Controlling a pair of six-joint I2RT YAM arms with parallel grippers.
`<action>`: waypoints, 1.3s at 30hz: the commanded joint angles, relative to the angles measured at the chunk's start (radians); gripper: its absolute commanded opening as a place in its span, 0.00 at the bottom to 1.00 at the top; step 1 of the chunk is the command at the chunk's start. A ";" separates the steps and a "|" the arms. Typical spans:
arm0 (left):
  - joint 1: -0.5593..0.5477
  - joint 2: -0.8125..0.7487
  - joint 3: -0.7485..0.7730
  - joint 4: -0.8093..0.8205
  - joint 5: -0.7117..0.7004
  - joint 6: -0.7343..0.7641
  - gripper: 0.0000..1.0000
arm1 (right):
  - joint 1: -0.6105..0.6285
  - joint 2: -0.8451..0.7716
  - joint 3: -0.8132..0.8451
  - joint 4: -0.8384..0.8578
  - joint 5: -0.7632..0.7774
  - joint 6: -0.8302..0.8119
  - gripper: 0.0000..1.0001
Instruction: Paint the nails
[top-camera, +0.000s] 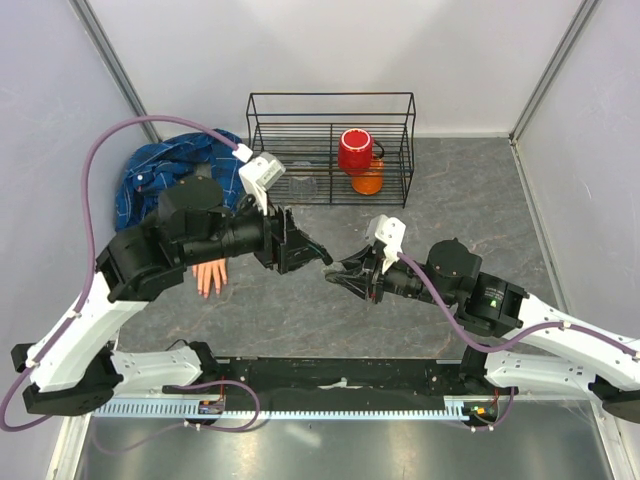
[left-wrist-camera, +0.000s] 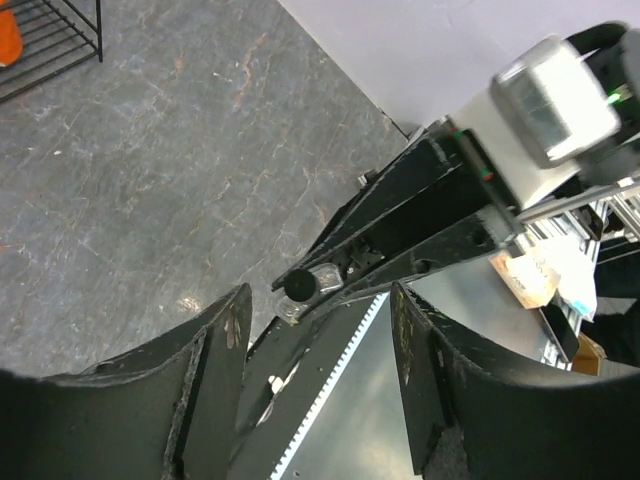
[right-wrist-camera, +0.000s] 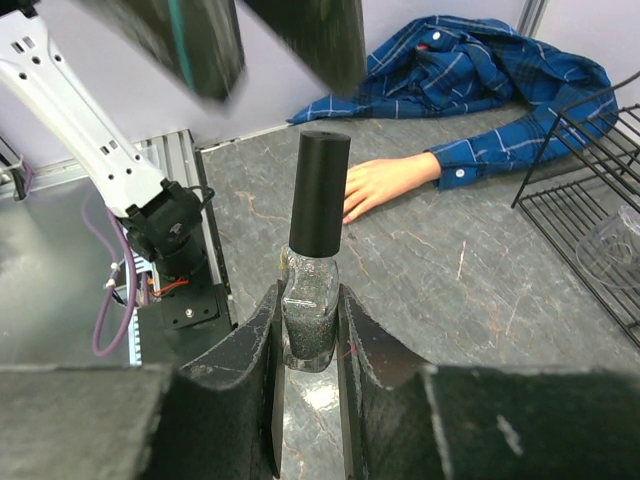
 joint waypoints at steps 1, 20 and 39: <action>0.002 -0.066 -0.133 0.191 0.018 0.027 0.62 | -0.007 -0.021 0.030 0.088 -0.043 0.013 0.00; 0.005 -0.177 -0.411 0.603 0.172 -0.014 0.56 | -0.017 -0.018 0.007 0.207 -0.130 0.094 0.00; -0.042 -0.045 -0.288 0.433 -0.293 -0.054 0.02 | 0.103 0.135 0.119 0.146 0.638 0.012 0.00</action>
